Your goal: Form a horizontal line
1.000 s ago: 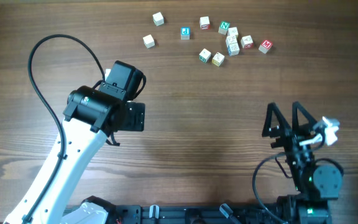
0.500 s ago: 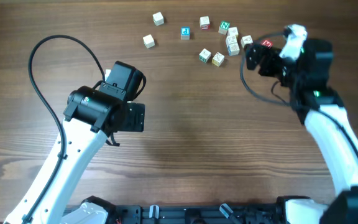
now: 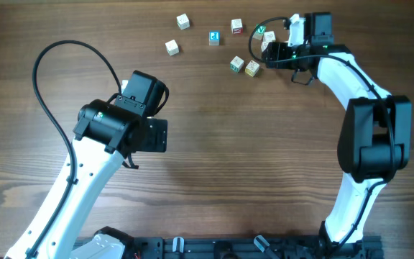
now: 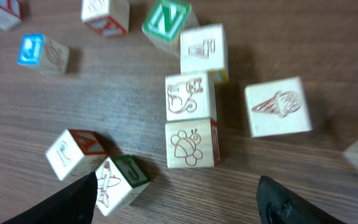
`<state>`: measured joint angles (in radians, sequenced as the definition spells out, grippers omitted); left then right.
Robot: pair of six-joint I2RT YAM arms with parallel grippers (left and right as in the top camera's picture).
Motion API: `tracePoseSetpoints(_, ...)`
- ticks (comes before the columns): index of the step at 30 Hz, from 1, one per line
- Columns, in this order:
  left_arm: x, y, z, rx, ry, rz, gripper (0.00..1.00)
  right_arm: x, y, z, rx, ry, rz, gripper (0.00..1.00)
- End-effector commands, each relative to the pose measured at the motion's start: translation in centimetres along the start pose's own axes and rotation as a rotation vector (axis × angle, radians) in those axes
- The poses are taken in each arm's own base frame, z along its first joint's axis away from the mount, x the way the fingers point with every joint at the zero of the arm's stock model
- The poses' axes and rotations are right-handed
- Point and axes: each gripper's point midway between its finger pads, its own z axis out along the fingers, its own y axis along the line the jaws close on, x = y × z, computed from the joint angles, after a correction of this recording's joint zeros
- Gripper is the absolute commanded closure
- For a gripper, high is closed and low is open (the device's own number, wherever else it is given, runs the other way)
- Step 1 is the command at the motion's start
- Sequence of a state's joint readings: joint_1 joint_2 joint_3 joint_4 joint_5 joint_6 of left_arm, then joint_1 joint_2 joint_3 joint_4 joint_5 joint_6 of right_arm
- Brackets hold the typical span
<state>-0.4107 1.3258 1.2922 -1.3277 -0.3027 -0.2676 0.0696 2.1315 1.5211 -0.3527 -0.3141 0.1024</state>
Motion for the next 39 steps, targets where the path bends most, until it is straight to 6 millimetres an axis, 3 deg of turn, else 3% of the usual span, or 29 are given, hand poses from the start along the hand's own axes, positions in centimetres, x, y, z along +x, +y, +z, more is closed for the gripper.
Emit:
tracePoseSetpoints(1,0.0,0.2,0.0,-0.011,-0.004,-0.007,0.00,-0.2,0.8,0.8,-0.037,-0.003,-0.034,0.20)
tracePoseSetpoints(6,0.0,0.2,0.0,-0.011,-0.004,-0.007,0.00,0.1,1.6,2.9,-0.043,-0.017,-0.091,0.22)
tracePoseSetpoints(11,0.0,0.2,0.0,-0.011,-0.004,-0.007,0.00,0.7,-0.6,4.8,0.059,-0.024,-0.062,0.30)
tracePoseSetpoints(17,0.0,0.2,0.0,-0.011,-0.004,-0.007,0.00,0.0,-0.7,4.8,0.068,-0.053,0.011,0.46)
tracePoseSetpoints(20,0.0,0.2,0.0,-0.011,-0.004,-0.007,0.00,0.2,-0.7,4.8,0.068,-0.048,0.013,0.64)
tracePoseSetpoints(23,0.0,0.2,0.0,-0.011,-0.004,-0.007,0.00,0.2,-0.7,4.7,0.068,-0.045,0.015,0.74)
tracePoseSetpoints(27,0.0,0.2,0.0,-0.011,-0.004,-0.007,0.00,-1.6,0.5,1.8,0.059,-0.079,0.007,0.76)
tracePoseSetpoints(30,0.0,0.2,0.0,-0.011,-0.004,-0.007,0.00,-3.5,4.0,-4.0,-0.028,-0.102,-0.009,0.76)
tracePoseSetpoints(32,0.0,0.2,0.0,-0.011,-0.004,-0.007,0.00,-3.5,7.0,-7.7,-0.141,-0.085,-0.015,0.76)
tracePoseSetpoints(34,0.0,0.2,0.0,-0.011,-0.004,-0.007,0.00,-2.4,9.6,-9.8,-0.260,-0.034,-0.005,0.77)
tracePoseSetpoints(36,0.0,0.2,0.0,-0.011,-0.004,-0.007,0.00,-0.4,11.4,-10.1,-0.332,0.052,0.026,0.77)
tracePoseSetpoints(37,0.0,0.2,0.0,-0.011,-0.004,-0.007,0.00,2.0,12.7,-9.4,-0.345,0.129,0.024,0.77)
tracePoseSetpoints(39,0.0,0.2,0.0,-0.011,-0.004,-0.007,0.00,4.2,14.2,-8.6,-0.360,0.184,0.005,0.77)
